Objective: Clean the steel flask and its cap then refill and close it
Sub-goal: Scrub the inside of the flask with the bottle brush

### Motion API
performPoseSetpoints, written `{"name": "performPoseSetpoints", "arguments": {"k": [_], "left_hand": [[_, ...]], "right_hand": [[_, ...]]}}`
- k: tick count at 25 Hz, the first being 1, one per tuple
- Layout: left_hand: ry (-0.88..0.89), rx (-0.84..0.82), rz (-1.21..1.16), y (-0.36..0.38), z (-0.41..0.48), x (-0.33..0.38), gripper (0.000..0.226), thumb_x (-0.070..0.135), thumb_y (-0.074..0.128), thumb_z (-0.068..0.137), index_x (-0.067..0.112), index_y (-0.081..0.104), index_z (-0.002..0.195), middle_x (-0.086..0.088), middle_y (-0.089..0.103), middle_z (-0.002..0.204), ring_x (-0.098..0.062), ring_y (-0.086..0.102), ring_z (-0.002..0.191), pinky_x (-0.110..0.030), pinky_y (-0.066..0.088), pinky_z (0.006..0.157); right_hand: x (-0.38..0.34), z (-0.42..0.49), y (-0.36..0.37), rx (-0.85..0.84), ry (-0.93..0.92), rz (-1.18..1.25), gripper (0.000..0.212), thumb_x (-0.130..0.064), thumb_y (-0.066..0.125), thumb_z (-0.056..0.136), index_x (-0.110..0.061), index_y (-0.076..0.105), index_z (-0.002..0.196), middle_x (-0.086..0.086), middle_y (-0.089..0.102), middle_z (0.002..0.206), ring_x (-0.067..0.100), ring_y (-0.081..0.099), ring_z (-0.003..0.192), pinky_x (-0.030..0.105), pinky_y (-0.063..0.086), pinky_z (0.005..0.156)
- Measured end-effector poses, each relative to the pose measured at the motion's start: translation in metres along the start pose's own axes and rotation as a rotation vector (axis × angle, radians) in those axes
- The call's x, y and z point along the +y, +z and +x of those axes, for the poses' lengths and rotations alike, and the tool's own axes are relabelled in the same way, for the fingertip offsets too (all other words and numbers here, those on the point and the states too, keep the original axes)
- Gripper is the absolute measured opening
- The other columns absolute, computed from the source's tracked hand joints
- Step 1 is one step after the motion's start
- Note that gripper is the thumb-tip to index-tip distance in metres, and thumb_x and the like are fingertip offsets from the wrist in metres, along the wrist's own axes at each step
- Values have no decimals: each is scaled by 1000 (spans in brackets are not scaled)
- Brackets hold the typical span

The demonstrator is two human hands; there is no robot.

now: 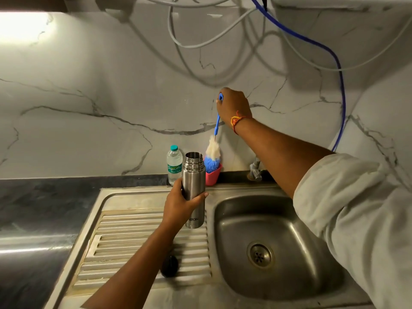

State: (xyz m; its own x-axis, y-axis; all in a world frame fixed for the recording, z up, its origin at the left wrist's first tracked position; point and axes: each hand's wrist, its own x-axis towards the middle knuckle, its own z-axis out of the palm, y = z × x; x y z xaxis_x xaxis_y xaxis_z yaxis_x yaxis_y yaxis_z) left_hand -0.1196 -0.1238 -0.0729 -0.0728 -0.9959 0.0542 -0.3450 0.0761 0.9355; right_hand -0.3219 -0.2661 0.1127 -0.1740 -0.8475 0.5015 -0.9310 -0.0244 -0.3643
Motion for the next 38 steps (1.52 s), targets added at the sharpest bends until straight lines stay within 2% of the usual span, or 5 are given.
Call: {"name": "performPoseSetpoints", "arguments": {"k": [8, 21, 29, 33, 38], "left_hand": [[0, -18, -27, -4, -1, 1, 69, 38, 88, 75, 29, 48, 130, 9, 63, 113, -10, 63, 100, -30, 56, 84], [66, -24, -57, -8, -11, 11, 71, 37, 88, 75, 25, 50, 133, 7, 64, 116, -9, 63, 102, -26, 55, 83], [100, -36, -53, -10, -26, 22, 69, 34, 89, 75, 25, 51, 132, 6, 64, 116, -9, 63, 102, -29, 55, 85], [112, -42, -51, -8, -32, 25, 67, 34, 89, 75, 26, 51, 129, 8, 64, 113, -9, 63, 101, -29, 55, 83], [93, -38, -83, -1, -38, 28, 66, 32, 89, 75, 27, 50, 128, 8, 65, 112, -5, 62, 98, -24, 52, 79]], "right_hand": [[3, -18, 13, -146, -72, 14, 16, -14, 58, 96, -2, 66, 89, 13, 68, 84, 26, 67, 78, 32, 56, 69], [-5, -26, -72, 166, 1, 101, 20, -20, 48, 101, -5, 61, 108, 7, 65, 90, 18, 61, 77, 27, 53, 66], [39, -74, -93, 221, 333, 387, 18, -23, 55, 94, -6, 60, 99, 11, 70, 86, 21, 72, 72, 32, 60, 65], [44, -105, -111, 179, 527, 537, 25, -20, 51, 96, 0, 66, 98, 4, 71, 74, 6, 67, 54, 14, 52, 54], [53, -168, -126, 93, 882, 1134, 17, -8, 52, 96, 4, 62, 90, 21, 70, 96, 16, 73, 74, 23, 60, 70]]}}
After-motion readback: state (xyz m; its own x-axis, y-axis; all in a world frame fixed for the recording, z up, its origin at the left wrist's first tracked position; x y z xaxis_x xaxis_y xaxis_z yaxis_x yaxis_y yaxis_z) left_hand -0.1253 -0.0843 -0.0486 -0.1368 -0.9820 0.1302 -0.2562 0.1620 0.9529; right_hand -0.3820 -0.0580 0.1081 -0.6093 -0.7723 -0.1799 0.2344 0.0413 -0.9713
